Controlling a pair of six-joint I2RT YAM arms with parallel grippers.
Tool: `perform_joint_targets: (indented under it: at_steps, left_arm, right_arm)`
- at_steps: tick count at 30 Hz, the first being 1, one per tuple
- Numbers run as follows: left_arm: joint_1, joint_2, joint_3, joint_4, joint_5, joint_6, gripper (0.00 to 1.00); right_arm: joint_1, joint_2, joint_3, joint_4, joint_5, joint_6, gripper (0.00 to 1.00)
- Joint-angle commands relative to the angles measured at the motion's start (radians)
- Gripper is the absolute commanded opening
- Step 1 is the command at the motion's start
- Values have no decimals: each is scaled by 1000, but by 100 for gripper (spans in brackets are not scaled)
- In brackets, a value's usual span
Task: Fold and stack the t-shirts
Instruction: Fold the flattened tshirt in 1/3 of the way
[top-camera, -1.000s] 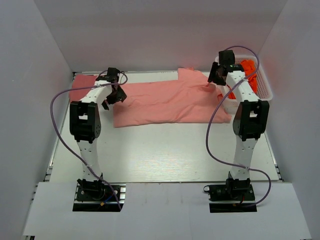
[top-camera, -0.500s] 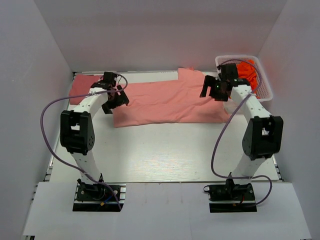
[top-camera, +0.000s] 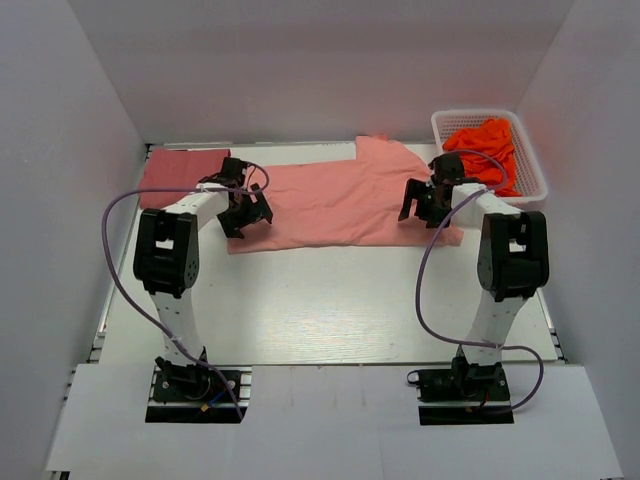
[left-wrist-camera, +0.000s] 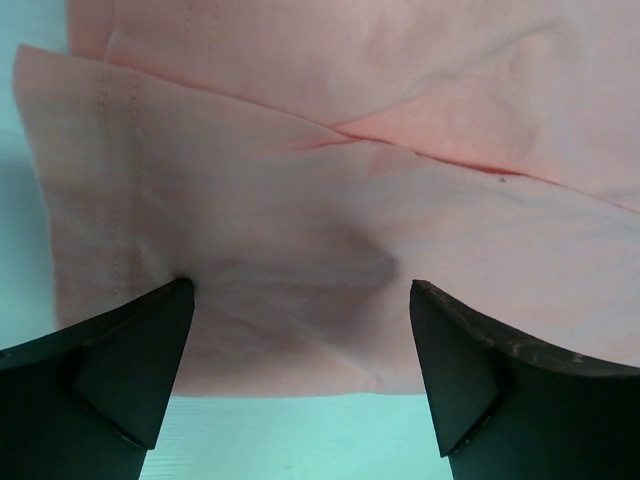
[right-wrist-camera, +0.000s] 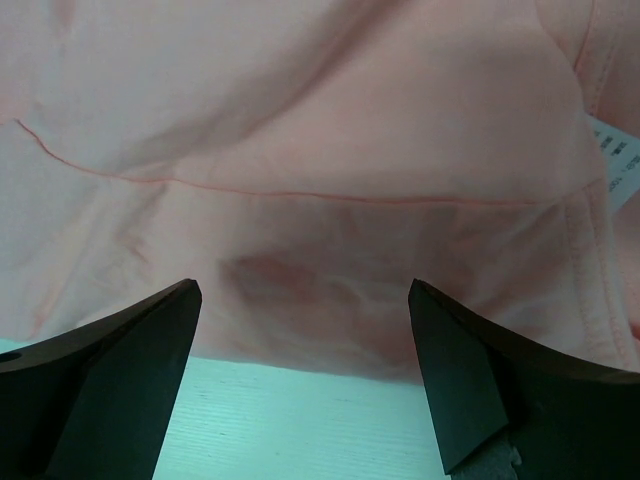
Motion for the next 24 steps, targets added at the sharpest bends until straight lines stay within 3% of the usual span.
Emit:
perform_joint_targets:
  at_steps: [1,6,9,11,17,20,24]
  left_arm:
    - [15,-8,-127,-61,-97,-5,100]
    - [15,-83,-194,-118,-126,-24,100]
    - [6,-160,-259,-127,-140,-47,100]
    - [-3,-206,-295,-141,-140,-57,100]
    - [-3,-414,-513,-163,-62,-105,100]
    - [-3,-543,-591,-225,-32,-116,100]
    - [-3,-651,-560,-275,-78,-116,100]
  right_arm:
    - [-31,-3,-91,39,40,65,90]
    - [-42,-101,-316,57,-16,122,90]
    - [-39,-239,-540,94,-52,159,90]
    - [-35,-366,-604,80,-48,170,90]
    - [-32,-725,-865,-152,23,272,90]
    - [-28,-914,-884,-231,-86,383,90]
    - [-25,-1069,-746,-334,-31,337,90]
